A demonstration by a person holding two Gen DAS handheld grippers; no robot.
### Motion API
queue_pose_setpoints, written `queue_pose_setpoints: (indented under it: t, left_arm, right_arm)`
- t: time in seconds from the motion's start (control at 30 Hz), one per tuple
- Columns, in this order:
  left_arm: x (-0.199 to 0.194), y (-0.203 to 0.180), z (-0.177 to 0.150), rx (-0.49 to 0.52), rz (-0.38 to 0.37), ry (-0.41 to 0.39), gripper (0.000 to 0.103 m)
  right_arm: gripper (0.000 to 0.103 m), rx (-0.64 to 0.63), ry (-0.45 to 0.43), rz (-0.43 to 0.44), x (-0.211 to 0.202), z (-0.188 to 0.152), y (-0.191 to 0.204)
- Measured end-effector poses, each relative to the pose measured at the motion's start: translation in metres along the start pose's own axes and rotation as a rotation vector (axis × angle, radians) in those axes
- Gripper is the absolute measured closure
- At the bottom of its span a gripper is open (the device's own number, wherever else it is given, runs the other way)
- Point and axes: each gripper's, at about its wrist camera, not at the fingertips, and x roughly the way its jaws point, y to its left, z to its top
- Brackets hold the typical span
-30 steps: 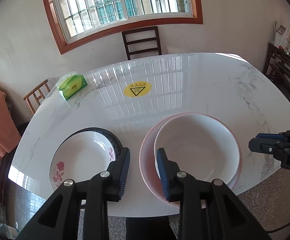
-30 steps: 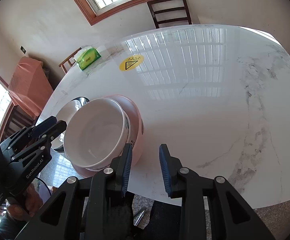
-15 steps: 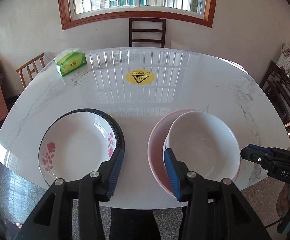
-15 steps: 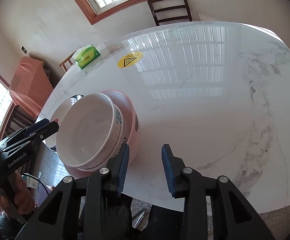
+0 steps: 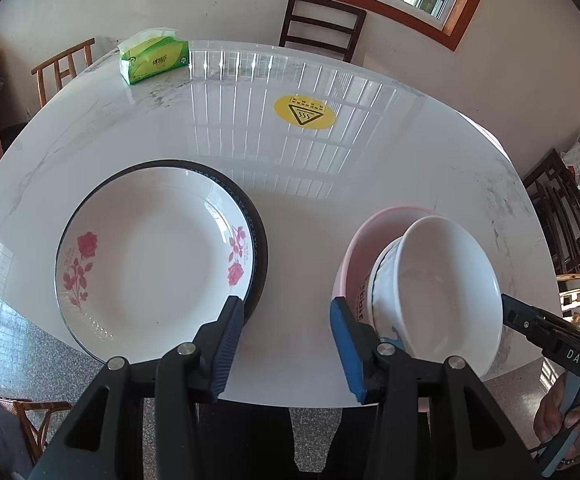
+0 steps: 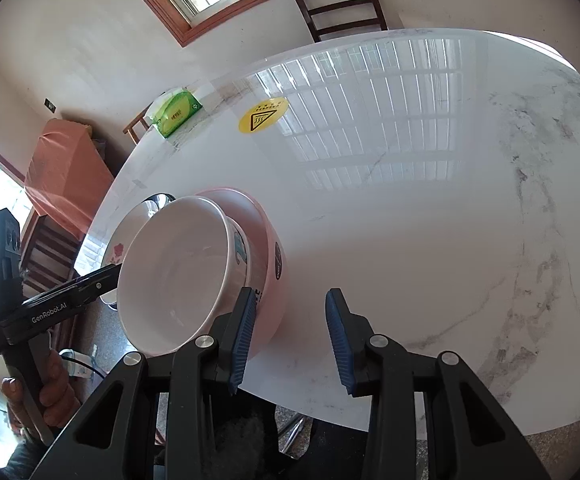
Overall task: Organize plates and bowls
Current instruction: 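Move both grippers to the pink bowl rim and close them on it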
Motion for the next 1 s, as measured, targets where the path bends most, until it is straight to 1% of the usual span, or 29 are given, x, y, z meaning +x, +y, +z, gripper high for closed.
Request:
queue_pose_setpoints:
  t: [0.17,0.37,0.43,0.53,0.67,0.7,0.77,0.8,0.83,0.9,1.0]
  left_arm:
    - [0.013,-0.005,0.003,0.028,0.031,0.080,0.057]
    - [0.016,-0.008,0.008,0.024,0.049,0.111,0.056]
    - [0.015,-0.004,0.010,0.010,0.027,0.122,0.056]
    - [0.008,0.006,0.011,-0.052,-0.032,0.121,0.056]
    - [0.002,0.006,0.010,-0.045,-0.038,0.113,0.056]
    - [0.001,0.006,0.011,-0.048,-0.059,0.117,0.056]
    - [0.002,0.005,0.010,-0.055,-0.129,0.152,0.056]
    - [0.001,0.005,0.009,-0.059,-0.145,0.156,0.056]
    - [-0.001,0.003,0.008,-0.055,-0.136,0.147,0.056]
    - [0.001,-0.003,0.008,-0.029,-0.088,0.142,0.056]
    - [0.014,-0.002,0.007,-0.055,-0.099,0.183,0.056]
  right_arm:
    - [0.071,-0.043,0.065,-0.051,0.010,0.009,0.011]
    - [0.071,-0.074,0.126,-0.099,0.021,0.017,0.016]
    - [0.071,-0.074,0.135,-0.101,0.021,0.018,0.017]
    - [0.071,-0.058,0.146,-0.084,0.022,0.019,0.012]
    - [0.071,-0.031,0.154,-0.060,0.021,0.019,0.006]
    - [0.071,-0.032,0.153,-0.063,0.021,0.019,0.006]
    - [0.071,-0.036,0.152,-0.070,0.021,0.019,0.007]
    - [0.071,-0.040,0.152,-0.073,0.021,0.019,0.008]
    - [0.071,-0.041,0.152,-0.075,0.021,0.019,0.008]
    - [0.071,-0.040,0.156,-0.076,0.021,0.020,0.009]
    - [0.071,-0.053,0.157,-0.086,0.022,0.021,0.012]
